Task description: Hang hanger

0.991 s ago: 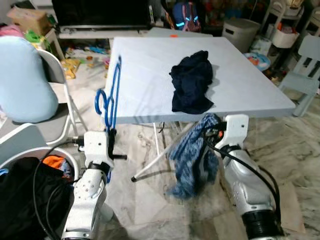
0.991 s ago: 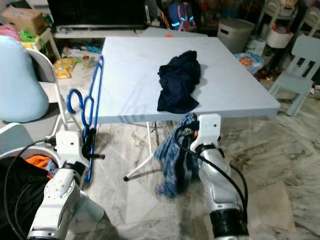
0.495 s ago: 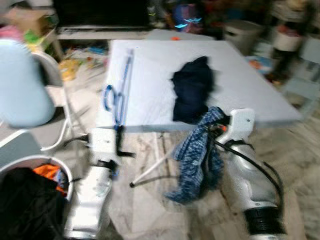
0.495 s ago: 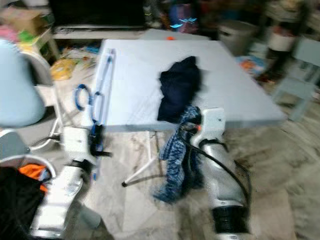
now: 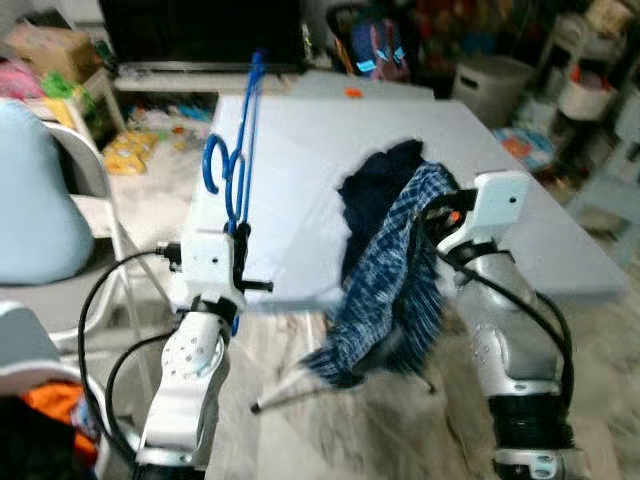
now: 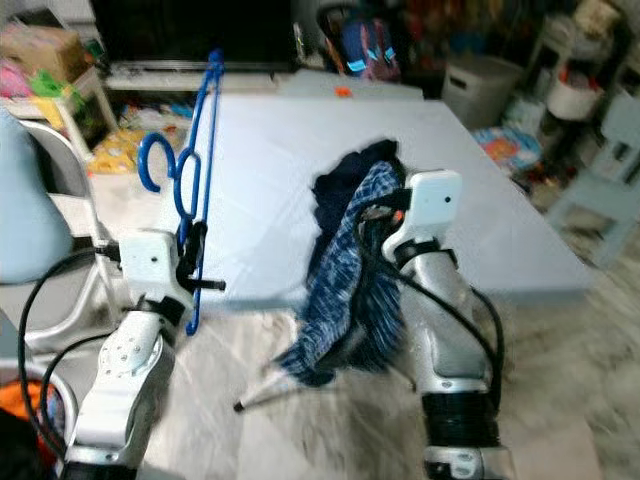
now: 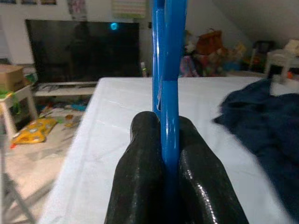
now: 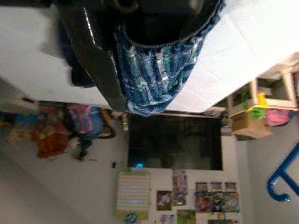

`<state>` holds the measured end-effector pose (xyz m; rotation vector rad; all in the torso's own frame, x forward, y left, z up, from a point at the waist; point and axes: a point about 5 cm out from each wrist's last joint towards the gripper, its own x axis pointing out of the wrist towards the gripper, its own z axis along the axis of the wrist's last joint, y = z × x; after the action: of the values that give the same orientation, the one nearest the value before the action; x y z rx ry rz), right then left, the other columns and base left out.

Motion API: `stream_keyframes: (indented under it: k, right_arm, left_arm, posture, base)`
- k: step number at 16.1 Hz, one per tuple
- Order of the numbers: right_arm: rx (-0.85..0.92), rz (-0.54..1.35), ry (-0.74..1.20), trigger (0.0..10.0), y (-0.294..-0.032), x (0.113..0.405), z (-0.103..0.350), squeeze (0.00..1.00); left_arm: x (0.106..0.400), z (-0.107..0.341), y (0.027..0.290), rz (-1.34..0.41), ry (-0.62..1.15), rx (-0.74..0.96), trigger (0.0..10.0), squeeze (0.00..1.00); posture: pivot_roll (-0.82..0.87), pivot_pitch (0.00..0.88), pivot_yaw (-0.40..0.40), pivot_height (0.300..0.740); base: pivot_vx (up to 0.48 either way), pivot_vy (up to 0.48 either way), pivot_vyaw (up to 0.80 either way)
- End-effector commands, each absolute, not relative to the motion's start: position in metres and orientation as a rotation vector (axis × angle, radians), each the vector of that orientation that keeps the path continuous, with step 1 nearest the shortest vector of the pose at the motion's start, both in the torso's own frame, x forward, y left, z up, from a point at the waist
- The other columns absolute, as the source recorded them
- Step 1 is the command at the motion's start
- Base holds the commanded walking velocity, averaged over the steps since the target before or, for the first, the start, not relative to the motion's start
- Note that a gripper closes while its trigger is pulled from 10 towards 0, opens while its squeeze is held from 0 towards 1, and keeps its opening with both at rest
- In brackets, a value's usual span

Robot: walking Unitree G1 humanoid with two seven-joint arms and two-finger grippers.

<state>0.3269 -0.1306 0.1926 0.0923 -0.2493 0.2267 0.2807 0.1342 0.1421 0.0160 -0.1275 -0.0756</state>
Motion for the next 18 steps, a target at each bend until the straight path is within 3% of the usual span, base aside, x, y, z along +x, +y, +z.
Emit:
stream_keyframes:
  k: [1,3,16,18]
  right_arm:
    - [0.093,0.220,-0.256,10.0,-0.133,0.326,0.197,0.00]
    - [0.095,0.220,-0.248,10.0,-0.134,0.326,0.195,0.00]
    - [0.122,0.211,-0.174,10.0,-0.134,0.328,0.183,0.00]
    - [0.158,0.293,-0.128,10.0,-0.124,0.332,0.179,0.00]
  left_arm:
    - [0.281,0.147,0.135,-0.064,-0.136,0.028,10.0,0.00]
    - [0.281,0.148,0.132,-0.085,-0.149,0.044,10.0,0.00]
    - [0.279,0.129,0.134,-0.042,-0.059,0.036,10.0,0.00]
    - [0.277,0.127,0.134,-0.038,-0.050,0.036,10.0,0.00]
  posture:
    - [0.05,0.040,-0.035,0.740]
    - [0.05,0.041,-0.038,0.740]
    - [0.04,0.049,-0.046,0.740]
    - [0.04,0.053,-0.057,0.740]
  base:
    - [0.416,0.000,0.00]
    - [0.377,0.000,0.00]
    - [0.000,0.000,0.00]
    - [0.000,0.000,0.00]
